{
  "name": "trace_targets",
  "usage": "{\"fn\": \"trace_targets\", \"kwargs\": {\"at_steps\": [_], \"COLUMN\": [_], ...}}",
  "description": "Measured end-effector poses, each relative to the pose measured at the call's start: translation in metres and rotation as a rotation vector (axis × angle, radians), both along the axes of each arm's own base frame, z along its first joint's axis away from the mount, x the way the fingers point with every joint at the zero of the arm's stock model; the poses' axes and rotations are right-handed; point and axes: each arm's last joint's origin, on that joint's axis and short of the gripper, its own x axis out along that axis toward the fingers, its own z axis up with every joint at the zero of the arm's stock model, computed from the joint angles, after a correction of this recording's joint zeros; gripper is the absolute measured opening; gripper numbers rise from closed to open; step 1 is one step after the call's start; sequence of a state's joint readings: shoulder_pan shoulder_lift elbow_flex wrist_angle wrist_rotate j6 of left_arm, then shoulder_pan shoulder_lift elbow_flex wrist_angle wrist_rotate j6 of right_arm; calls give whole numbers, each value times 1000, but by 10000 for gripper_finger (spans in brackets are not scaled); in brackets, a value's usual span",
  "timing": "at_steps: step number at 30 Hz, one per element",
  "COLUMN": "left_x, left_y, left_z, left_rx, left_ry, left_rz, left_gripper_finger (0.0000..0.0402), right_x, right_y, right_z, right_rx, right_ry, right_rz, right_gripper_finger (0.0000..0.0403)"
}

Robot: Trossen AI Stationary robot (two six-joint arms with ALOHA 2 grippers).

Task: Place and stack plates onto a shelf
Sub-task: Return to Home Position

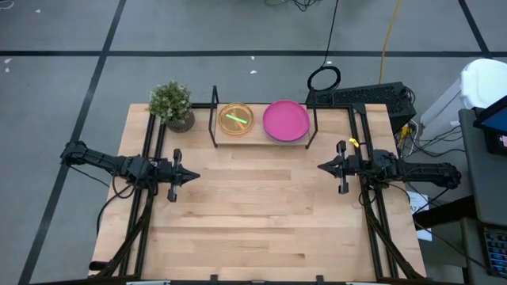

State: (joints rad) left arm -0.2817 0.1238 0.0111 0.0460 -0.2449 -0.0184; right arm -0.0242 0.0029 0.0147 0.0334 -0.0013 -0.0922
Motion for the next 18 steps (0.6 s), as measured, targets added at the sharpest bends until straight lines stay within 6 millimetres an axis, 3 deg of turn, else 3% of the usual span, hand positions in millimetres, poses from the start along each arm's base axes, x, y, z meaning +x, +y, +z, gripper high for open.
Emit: {"fn": "trace_targets", "kwargs": {"at_steps": [18], "left_x": [2], "left_y": [7], "left_z": [6], "left_rx": [44], "left_ry": [-71], "left_rz": [-54], "left_gripper_finger": [3], "right_x": [0], "right_y": [0], "right_z": [0], "right_rx": [-1], "right_ry": [0], "right_rz": [0], "right_gripper_finger": [0]}}
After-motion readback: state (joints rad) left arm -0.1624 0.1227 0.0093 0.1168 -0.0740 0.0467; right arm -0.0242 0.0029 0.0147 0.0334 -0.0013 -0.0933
